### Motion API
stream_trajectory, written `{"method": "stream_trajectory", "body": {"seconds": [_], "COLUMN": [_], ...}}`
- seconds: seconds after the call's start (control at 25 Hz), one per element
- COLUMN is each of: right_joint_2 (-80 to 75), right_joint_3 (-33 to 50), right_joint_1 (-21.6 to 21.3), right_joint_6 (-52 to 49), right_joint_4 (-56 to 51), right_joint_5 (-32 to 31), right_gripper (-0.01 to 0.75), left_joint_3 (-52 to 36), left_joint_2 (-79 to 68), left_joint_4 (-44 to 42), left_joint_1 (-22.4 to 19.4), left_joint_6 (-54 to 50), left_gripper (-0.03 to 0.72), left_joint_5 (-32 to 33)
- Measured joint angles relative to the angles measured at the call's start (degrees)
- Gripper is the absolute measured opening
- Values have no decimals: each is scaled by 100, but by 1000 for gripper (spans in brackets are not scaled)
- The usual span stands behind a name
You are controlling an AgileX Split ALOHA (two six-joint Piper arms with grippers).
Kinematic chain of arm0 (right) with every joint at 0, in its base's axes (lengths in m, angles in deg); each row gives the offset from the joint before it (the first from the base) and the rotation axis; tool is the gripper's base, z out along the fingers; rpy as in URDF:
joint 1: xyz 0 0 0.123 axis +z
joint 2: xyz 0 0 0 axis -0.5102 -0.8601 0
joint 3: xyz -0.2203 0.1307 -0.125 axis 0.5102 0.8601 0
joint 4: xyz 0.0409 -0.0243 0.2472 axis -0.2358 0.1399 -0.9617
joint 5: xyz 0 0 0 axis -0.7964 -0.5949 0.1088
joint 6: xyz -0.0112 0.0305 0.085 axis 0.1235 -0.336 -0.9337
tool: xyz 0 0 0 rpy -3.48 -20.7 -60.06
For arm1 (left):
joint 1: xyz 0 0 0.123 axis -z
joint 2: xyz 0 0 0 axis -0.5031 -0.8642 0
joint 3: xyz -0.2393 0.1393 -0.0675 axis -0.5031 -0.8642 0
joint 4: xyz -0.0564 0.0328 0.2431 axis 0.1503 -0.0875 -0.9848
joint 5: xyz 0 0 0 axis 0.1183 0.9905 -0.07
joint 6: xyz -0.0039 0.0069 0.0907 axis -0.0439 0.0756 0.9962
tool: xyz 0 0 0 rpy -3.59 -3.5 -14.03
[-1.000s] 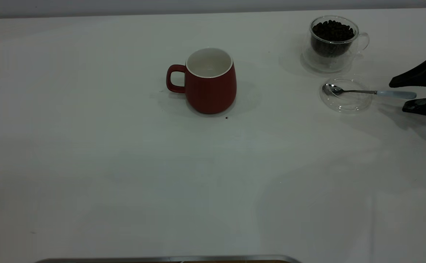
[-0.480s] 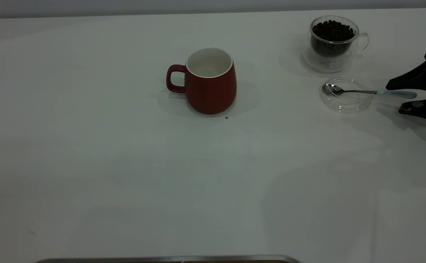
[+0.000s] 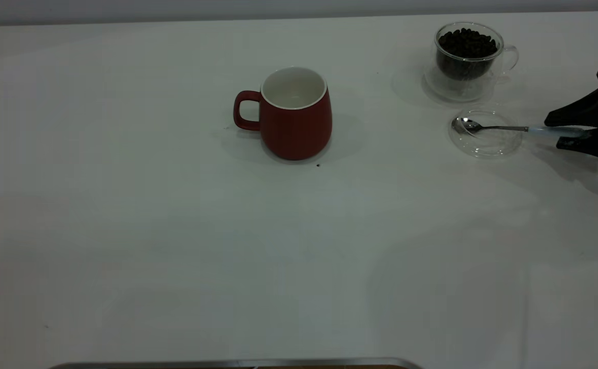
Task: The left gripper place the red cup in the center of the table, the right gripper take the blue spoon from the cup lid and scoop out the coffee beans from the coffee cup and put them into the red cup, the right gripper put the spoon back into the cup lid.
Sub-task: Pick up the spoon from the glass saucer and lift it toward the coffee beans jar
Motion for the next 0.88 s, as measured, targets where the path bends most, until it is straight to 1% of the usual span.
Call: {"method": "stream_trajectory", "body": {"seconds": [0.12, 0.36, 0.44, 0.64, 0.88], "right_joint_2": [0, 0, 0, 0, 0], "right_joint_3": [0, 0, 0, 0, 0], "right_joint_1": [0, 0, 0, 0, 0], "right_joint_6": [-18, -18, -18, -18, -18], "right_joint_4": [105, 173, 194, 231, 249], "right_joint_5": [-15, -27, -32, -42, -206], "right_gripper": [358, 343, 319, 224, 182], "left_joint_3": [0, 0, 0, 0, 0], "left_joint_2": [0, 0, 0, 0, 0], "left_joint_4": [0, 0, 0, 0, 0], "left_joint_1": [0, 0, 0, 0, 0], "left_joint_6": [-5, -5, -5, -5, -5], "left_gripper": [516, 516, 516, 516, 516], "left_joint_5": [0, 0, 0, 0, 0]}}
